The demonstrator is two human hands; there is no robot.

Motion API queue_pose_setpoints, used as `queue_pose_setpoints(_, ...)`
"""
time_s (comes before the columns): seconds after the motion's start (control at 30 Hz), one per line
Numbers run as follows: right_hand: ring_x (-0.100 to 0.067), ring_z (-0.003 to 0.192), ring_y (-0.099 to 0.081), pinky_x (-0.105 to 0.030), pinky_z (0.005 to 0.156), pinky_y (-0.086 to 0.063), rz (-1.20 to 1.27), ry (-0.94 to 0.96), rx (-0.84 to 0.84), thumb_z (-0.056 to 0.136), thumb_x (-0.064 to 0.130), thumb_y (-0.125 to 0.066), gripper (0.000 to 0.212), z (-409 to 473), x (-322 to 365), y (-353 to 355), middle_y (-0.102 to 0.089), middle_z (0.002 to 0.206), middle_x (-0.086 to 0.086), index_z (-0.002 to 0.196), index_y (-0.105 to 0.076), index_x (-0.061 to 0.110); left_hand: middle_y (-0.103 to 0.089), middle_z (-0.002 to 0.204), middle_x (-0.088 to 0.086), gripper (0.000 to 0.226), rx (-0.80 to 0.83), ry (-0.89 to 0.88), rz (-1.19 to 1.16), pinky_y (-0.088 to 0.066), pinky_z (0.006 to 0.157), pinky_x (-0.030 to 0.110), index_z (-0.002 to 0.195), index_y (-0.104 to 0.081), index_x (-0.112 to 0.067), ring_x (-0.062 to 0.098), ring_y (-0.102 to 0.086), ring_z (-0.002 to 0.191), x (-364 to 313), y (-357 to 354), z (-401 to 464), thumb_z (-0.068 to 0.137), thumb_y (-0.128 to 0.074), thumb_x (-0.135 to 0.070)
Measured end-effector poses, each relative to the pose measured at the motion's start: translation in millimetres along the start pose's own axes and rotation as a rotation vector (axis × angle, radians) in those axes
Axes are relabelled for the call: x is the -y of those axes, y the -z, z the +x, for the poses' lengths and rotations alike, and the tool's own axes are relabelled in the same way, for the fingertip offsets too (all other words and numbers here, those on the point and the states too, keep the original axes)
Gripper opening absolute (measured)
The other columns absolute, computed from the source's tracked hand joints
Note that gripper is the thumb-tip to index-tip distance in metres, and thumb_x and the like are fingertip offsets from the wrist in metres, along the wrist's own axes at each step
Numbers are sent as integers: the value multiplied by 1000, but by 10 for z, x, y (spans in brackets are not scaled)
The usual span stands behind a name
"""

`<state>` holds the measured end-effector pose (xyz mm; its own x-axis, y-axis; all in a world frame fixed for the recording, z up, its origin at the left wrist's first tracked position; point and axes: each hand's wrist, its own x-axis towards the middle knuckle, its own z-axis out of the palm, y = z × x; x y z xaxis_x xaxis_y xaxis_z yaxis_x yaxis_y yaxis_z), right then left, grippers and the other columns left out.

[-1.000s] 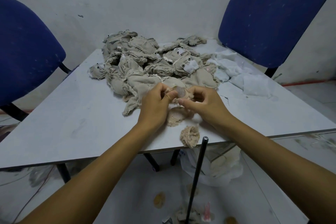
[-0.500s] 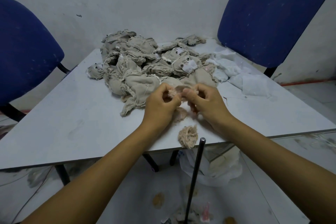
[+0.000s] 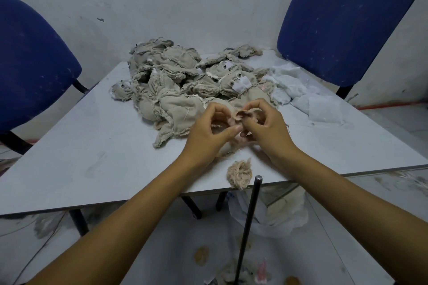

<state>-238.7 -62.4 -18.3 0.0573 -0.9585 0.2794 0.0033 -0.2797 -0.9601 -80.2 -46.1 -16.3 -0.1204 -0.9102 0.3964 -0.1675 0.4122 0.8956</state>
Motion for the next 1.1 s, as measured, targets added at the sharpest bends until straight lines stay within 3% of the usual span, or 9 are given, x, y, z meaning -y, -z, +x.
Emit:
queue_pose_setpoints(0.13,-10,71,-67,-31,58,-58,39,3,-57,92,-1,-55,21,46,-26,28,-69,79,11,93,-65,18,-53,104,9,24,33,33,297,-44,79,28,107,-58,-20,16,-52,89,-52,93,36,83,-61,-19)
queue_pose_setpoints(0.3,-13,79,-70,-30,61,-60,103,-28,-42,89,-11,-46,38,72,-33,-4,-70,81,16,89,-68,19,-40,112,2,55,512,206,837,-40,90,32,139,-49,-33,17,-42,105,-53,348,51,88,-66,-48)
queue_pose_setpoints(0.47,-37,88,-70,-41,91,-57,427,-113,246,55,-10,-35,62,47,35,121,-61,55,-11,107,-66,5,-53,106,4,30,276,-31,870,-38,80,31,125,-64,-17,20,-51,95,-3,384,14,96,-59,-21)
queue_pose_setpoints(0.53,-34,83,-71,-44,93,-55,403,-128,190,58,-14,-32,58,69,16,125,-57,50,-9,103,-64,3,-55,99,5,22,190,-84,841,-39,79,32,111,-70,-9,25,-54,95,65,373,-8,94,-57,-10)
queue_pose_setpoints(0.63,-19,80,-66,-31,74,-55,132,-95,143,79,-17,-39,42,73,-25,51,-67,75,-7,95,-65,11,-58,100,2,20,108,-51,685,-38,80,29,107,-75,-16,17,-53,93,93,329,0,93,-62,-11)
queue_pose_setpoints(0.8,-10,99,-62,-22,82,-54,-190,116,286,90,23,-71,17,45,-82,51,-65,108,7,105,-68,28,-68,90,7,20,49,103,278,-53,73,45,100,-64,-25,24,-64,78,94,329,36,90,-68,-8)
queue_pose_setpoints(0.93,-16,95,-65,-28,75,-58,-226,140,327,83,30,-78,23,36,-104,50,-67,105,9,104,-69,32,-51,78,17,33,84,173,91,-46,57,32,104,-57,-31,20,-53,65,93,359,66,93,-62,-1)
queue_pose_setpoints(1.0,-24,84,-65,-39,75,-56,-220,123,283,85,17,-77,15,59,-133,49,-69,91,2,97,-72,24,-54,80,14,30,172,171,121,-45,62,31,104,-59,-29,20,-52,70,80,368,68,92,-64,-3)
queue_pose_setpoints(1.1,-20,68,-61,-34,63,-54,-95,39,246,85,7,-75,12,90,-143,42,-65,75,-4,83,-71,18,-59,88,18,23,218,122,200,-43,72,35,107,-59,-27,20,-52,77,67,355,27,91,-69,-13)
